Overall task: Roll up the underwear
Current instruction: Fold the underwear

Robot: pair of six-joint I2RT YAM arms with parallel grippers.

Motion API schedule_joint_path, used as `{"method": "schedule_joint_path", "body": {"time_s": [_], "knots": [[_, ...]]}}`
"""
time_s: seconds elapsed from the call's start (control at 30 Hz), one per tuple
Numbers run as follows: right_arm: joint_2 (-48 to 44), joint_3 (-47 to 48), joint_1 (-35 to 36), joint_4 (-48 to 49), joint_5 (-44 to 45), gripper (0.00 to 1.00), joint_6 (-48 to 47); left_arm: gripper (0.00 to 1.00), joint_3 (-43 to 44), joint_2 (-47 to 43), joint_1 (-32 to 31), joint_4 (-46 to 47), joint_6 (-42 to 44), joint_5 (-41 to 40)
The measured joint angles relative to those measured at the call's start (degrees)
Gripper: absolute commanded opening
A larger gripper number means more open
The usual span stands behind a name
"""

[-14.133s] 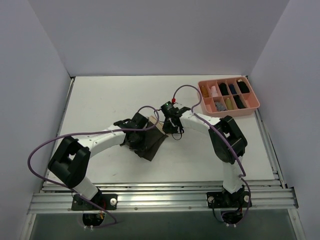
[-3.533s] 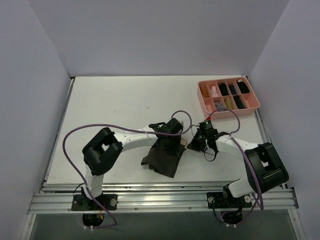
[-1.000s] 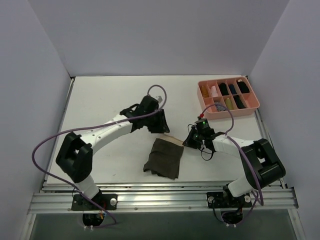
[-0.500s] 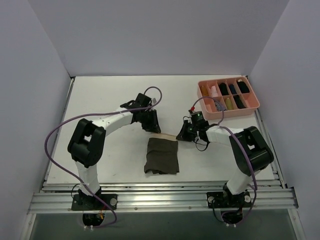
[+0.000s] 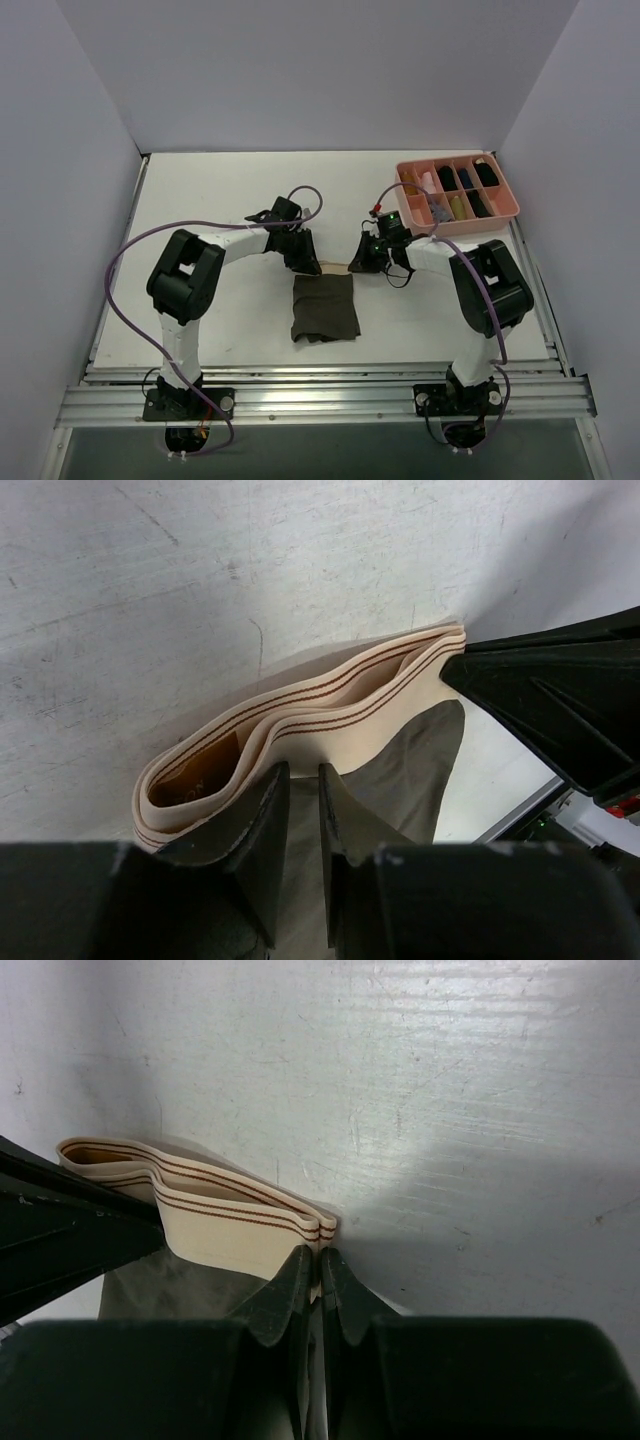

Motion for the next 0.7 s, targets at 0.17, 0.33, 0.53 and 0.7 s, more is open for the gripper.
{"method": "schedule_joint_path", "body": {"time_s": [0.17, 0.33, 0.53, 0.7], "knots": [[0.4, 2.4, -0.2, -3.3, -0.2, 0.25, -1.4, 0.29, 0.7, -0.6, -0.1, -0.8, 0.2, -1.9], [0.2, 4.2, -0.2, -7.5, 0.4, 0.28, -2.4, 0.30, 2.3, -2.2, -0.1, -2.3, 0.9, -4.9], [-6.4, 1.1, 0.2, -13.2, 1.3, 0.26, -2.2, 0.30, 2.9, -2.9, -0.5, -2.3, 1.1, -5.7], [-13.4, 0.2, 3.5, -16.7, 2.8, 0.26, -1.4, 0.34, 1.1, -6.3, -0.6, -5.5, 0.9, -8.9]]}}
